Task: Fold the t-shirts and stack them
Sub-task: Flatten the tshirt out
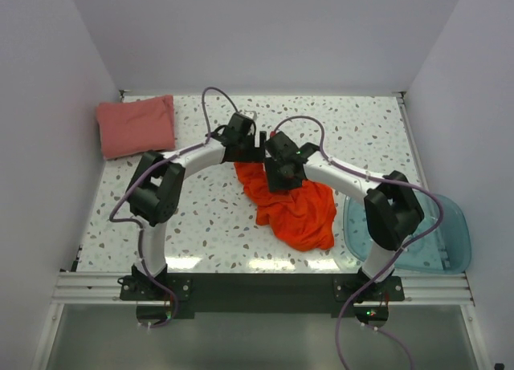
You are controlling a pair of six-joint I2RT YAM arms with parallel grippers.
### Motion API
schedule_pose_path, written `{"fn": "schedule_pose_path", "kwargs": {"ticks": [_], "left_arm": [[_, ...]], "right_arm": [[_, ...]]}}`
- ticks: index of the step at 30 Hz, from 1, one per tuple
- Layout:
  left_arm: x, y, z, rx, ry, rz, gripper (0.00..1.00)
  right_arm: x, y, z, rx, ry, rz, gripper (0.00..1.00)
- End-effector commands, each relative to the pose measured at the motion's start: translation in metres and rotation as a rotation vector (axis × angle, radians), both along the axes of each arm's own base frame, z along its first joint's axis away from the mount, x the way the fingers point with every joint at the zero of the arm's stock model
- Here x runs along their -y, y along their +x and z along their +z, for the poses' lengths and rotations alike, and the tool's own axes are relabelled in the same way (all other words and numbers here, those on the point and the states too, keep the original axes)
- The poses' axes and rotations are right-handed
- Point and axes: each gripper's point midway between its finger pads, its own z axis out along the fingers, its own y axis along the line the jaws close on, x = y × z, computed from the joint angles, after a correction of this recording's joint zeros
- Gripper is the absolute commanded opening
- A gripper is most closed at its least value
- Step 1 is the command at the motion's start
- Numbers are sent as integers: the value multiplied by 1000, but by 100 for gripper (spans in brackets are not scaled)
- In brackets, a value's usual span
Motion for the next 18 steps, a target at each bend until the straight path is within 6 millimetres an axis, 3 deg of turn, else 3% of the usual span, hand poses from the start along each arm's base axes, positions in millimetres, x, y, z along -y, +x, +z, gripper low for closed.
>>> {"fn": "schedule_pose_path", "kwargs": {"ticks": [1,3,6,7,9,10,11,12,14,15,18], "left_arm": [[14,14,9,23,-23,1,89],[19,16,1,9,-3,-18,88],[20,21,-7,7,49,-21,77],[22,19,-10,1,63,-28,66],[22,20,-14,-1,83,-30,53],[22,19,-16,-6,83,-30,38],[21,18,-19,-16,90,-31,30],[20,17,-21,-20,96,-32,15],[16,14,-22,-28,110,-25,2],[14,14,-22,-27,116,-21,0],[1,14,-16,-16,129,2,0]], "right_arm": [[2,0,7,36,14,-27,56],[3,-1,8,39,19,-33,56],[5,-3,8,39,28,-40,56],[6,-5,8,40,26,-41,56],[7,-5,9,44,29,-48,55],[9,-7,8,40,23,-48,53],[11,-8,7,40,18,-52,51],[14,-8,9,49,13,-60,39],[19,-9,11,52,2,-78,22],[22,-8,13,57,-3,-89,11],[29,-7,25,74,-3,-107,0]]}}
